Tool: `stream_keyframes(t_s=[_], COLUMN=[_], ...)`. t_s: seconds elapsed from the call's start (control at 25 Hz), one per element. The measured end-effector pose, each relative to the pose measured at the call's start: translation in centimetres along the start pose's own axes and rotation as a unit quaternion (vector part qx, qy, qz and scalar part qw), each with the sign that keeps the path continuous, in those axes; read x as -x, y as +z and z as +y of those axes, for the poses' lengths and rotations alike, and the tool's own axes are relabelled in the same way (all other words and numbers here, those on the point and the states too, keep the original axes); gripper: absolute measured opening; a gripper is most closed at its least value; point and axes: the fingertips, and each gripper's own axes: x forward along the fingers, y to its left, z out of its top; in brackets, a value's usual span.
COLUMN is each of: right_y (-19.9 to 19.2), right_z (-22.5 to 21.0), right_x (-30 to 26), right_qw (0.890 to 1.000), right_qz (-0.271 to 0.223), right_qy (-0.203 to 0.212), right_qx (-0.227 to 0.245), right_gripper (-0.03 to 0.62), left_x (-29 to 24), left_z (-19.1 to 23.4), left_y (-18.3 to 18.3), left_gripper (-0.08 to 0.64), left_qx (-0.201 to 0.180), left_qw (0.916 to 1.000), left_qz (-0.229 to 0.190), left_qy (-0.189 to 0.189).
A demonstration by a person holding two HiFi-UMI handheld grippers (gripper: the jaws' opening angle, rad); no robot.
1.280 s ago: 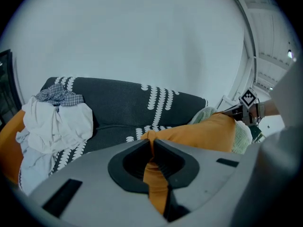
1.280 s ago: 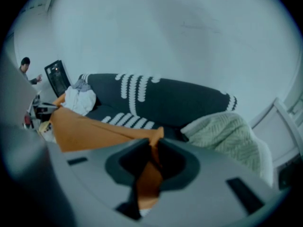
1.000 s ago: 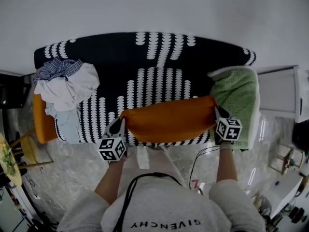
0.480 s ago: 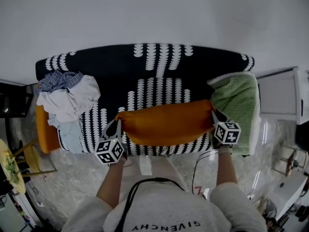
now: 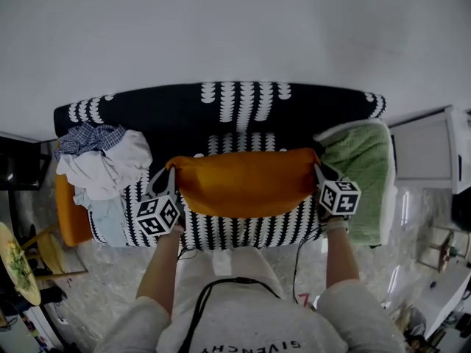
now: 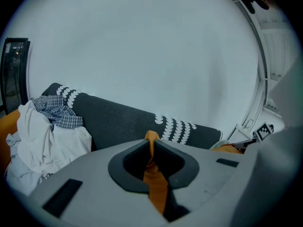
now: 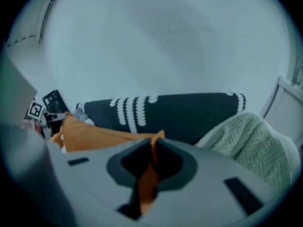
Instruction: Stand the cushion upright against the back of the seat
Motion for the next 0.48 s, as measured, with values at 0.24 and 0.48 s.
stream_keyframes(t_s=[0.24, 0.48], right_y=[2.0, 3.2], right_z=[0.2, 0.5], right_x=[-2.1, -3.8], right_qw=[1.000, 1.000], right_qz=[-0.006, -0.006], right_qy=[0.002, 0.005], right_qx=[0.004, 0.005], right_gripper=[0.051, 0.051], left_x=[-2.5, -3.9], left_z=[0.8, 1.8], left_y=[2.2, 3.2], left_gripper=[0.051, 0.052], left_qx=[0.005, 0.003], left_qw=[0.9999, 0.9998], left_qz=[-0.014, -0.019], left_qy=[0.005, 0.008])
